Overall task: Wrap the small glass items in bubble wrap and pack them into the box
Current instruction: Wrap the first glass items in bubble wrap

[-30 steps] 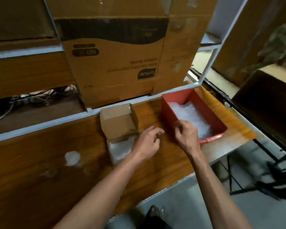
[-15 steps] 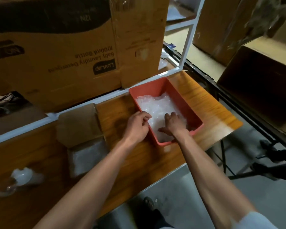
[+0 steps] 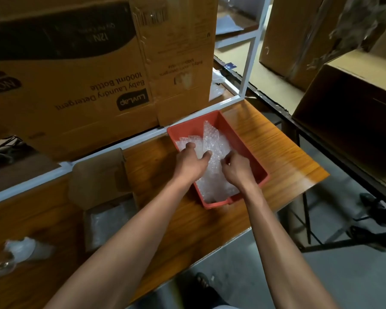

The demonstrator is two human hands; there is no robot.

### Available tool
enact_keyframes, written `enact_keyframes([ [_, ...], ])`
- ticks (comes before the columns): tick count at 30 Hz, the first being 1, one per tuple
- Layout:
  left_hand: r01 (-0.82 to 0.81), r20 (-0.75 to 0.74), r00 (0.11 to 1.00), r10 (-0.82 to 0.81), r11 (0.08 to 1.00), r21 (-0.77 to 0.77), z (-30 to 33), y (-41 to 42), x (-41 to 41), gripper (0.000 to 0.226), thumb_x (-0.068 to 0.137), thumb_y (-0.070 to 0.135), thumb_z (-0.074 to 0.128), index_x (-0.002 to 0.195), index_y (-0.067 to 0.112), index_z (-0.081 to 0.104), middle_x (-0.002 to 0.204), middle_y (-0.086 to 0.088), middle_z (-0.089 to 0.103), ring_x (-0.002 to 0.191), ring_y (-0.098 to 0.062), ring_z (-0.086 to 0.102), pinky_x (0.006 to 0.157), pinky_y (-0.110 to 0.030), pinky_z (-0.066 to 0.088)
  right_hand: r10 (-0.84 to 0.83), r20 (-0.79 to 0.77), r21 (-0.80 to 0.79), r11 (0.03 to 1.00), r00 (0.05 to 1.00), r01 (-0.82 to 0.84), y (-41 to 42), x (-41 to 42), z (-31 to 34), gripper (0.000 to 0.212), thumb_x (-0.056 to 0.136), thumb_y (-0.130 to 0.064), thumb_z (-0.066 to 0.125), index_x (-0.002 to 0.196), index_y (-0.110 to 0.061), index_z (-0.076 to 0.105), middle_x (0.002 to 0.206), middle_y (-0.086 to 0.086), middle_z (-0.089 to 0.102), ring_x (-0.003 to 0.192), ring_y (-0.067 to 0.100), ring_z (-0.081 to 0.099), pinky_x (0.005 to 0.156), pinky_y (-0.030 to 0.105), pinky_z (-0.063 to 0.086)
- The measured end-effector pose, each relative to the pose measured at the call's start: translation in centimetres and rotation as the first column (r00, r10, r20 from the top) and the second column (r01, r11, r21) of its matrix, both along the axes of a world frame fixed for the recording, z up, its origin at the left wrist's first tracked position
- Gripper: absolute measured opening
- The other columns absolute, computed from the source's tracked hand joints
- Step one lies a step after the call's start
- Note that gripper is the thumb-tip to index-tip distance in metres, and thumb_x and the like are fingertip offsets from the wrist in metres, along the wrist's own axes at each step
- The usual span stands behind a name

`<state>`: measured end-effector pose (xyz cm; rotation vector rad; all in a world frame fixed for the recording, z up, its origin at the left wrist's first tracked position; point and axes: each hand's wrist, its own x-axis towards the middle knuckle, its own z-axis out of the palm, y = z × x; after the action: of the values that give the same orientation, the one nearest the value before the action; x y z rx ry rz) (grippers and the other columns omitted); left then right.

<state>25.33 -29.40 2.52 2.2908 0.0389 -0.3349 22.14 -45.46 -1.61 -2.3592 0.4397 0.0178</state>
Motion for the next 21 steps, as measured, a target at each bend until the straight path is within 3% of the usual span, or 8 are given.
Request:
enact_keyframes([
  [2,-0.026,-0.081,0.996,0.025,1.0,-0.01,0.2,-1.0,0.4,0.08,0.095,0.063,0.066,0.153,0.014,0.045,0.145,-0.011,0.061,0.13,-0.031,0.061,0.102,-0.038,0.054,0.014,0.027,0.031,0.999,1.0,-0.015,0.2,-0.3,0.2,0.02,0.101,-0.033,0.059,0.101,-0.013,0.062,0.103,0.011,0.072,0.099,0.035,0.068,0.082,0.044,0.056],
  [5,-0.088,-0.138,0.988,0.073,0.99,-0.106,0.0,-1.5,0.9,0.07,0.096,0.048,0.074,0.153,0.016,0.048,0.147,-0.008,0.06,0.13,-0.03,0.061,0.106,-0.042,0.054,0.012,0.037,0.064,0.998,0.999,-0.015,0.4,-0.7,0.2,0.019,0.1,-0.042,0.058,0.1,-0.023,0.06,0.104,0.004,0.072,0.099,0.03,0.069,0.085,0.051,0.058],
  [7,-0.116,-0.161,0.983,0.084,0.972,-0.203,-0.4,-0.9,1.0,0.055,0.097,0.036,0.075,0.146,0.017,0.057,0.139,-0.004,0.066,0.126,-0.028,0.065,0.106,-0.048,0.055,-0.021,0.07,0.128,0.992,0.997,0.011,0.3,-0.9,0.3,0.018,0.102,-0.042,0.058,0.103,-0.025,0.061,0.108,0.002,0.072,0.103,0.027,0.068,0.089,0.049,0.056],
  [9,-0.113,-0.167,0.984,0.059,0.935,-0.335,-0.3,0.2,0.9,0.027,0.099,0.023,0.072,0.126,0.019,0.069,0.121,-0.001,0.075,0.112,-0.025,0.072,0.102,-0.051,0.058,-0.069,0.124,0.2,0.979,0.99,0.044,0.1,-0.9,0.6,0.02,0.104,-0.04,0.057,0.112,-0.022,0.061,0.117,0.003,0.069,0.109,0.026,0.067,0.095,0.048,0.054],
  [12,-0.047,-0.183,0.982,-0.05,0.87,-0.491,1.8,2.5,0.6,0.02,0.103,0.006,0.064,0.118,0.018,0.071,0.113,-0.001,0.076,0.105,-0.022,0.072,0.097,-0.039,0.057,-0.09,0.205,0.245,0.969,0.975,0.037,-0.2,-0.6,1.2,0.043,0.103,-0.047,0.059,0.136,-0.02,0.055,0.137,0.003,0.06,0.124,0.022,0.06,0.107,0.048,0.05],
  [15,0.085,-0.167,0.965,-0.204,0.84,-0.535,4.2,5.6,0.6,0.024,0.104,0.002,0.06,0.122,0.013,0.071,0.114,-0.007,0.075,0.098,-0.018,0.069,0.089,-0.031,0.055,-0.047,0.261,0.333,0.942,0.964,-0.045,0.7,0.0,3.4,0.077,0.094,-0.068,0.062,0.154,-0.024,0.042,0.155,-0.001,0.049,0.14,0.015,0.048,0.115,0.04,0.041],
  [18,0.206,-0.157,0.931,-0.329,0.831,-0.517,6.4,9.2,0.8,0.023,0.104,0.011,0.064,0.125,0.01,0.072,0.125,-0.022,0.071,0.107,-0.03,0.068,0.103,-0.049,0.053,0.057,0.254,0.45,0.877,0.965,-0.171,2.3,1.1,6.0,0.095,0.086,-0.084,0.058,0.16,-0.031,0.033,0.163,-0.005,0.042,0.146,0.012,0.043,0.119,0.04,0.036],
  [21,0.334,-0.143,0.886,-0.442,0.82,-0.466,8.2,12.1,1.0,0.029,0.101,0.024,0.071,0.128,0.013,0.072,0.134,-0.026,0.065,0.116,-0.041,0.062,0.114,-0.063,0.041,0.194,0.215,0.527,0.802,0.957,-0.28,4.2,2.4,8.0,0.095,0.084,-0.088,0.058,0.159,-0.036,0.036,0.16,-0.011,0.048,0.145,0.011,0.047,0.121,0.048,0.04],
])
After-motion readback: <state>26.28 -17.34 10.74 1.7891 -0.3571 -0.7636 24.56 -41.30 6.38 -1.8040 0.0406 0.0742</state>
